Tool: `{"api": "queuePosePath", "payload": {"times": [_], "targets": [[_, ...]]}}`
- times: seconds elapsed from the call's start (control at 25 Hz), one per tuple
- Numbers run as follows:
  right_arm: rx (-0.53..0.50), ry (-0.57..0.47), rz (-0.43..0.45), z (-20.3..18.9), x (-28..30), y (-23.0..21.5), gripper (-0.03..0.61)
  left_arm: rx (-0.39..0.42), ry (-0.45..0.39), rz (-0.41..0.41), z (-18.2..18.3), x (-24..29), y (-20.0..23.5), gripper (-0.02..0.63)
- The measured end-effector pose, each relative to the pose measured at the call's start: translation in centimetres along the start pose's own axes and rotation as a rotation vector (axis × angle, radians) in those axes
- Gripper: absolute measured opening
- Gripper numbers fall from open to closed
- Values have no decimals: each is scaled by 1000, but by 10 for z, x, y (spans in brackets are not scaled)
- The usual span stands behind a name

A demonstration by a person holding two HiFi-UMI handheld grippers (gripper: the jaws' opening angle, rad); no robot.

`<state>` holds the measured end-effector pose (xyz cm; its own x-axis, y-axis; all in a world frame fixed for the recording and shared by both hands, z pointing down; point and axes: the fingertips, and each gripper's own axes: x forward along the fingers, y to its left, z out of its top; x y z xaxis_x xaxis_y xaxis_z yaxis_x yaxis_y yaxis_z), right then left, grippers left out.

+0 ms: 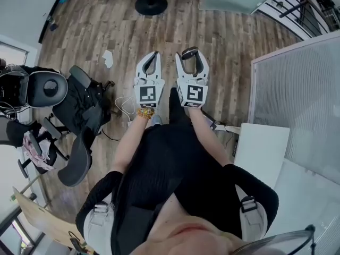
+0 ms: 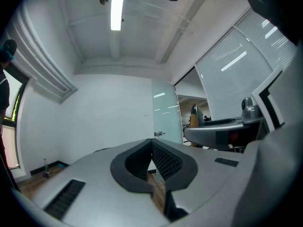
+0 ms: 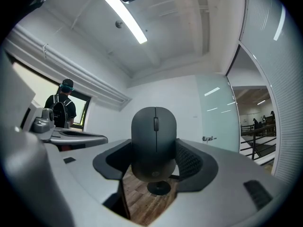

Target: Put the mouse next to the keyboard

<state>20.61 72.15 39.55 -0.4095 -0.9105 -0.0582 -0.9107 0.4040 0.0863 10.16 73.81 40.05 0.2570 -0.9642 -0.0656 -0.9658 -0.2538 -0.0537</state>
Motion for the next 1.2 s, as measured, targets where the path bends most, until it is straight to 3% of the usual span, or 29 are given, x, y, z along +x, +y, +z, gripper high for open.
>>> {"api": "queuePosePath", "payload": {"times": [0.32,0.6,0.92,1.2], "targets": [[41,-49,18,-14,151,-66,278,83,-12,71,-8,145,45,14],[47,-39,81,-24,262,-120,277,98,8,133,-12,256,73,14],[19,-1,124,-49,378,-141,276,69,35,179,-41,352,134,14],[2,-11,97,-44,506,-145,276,51,33,160,-57,454,220,14]]}}
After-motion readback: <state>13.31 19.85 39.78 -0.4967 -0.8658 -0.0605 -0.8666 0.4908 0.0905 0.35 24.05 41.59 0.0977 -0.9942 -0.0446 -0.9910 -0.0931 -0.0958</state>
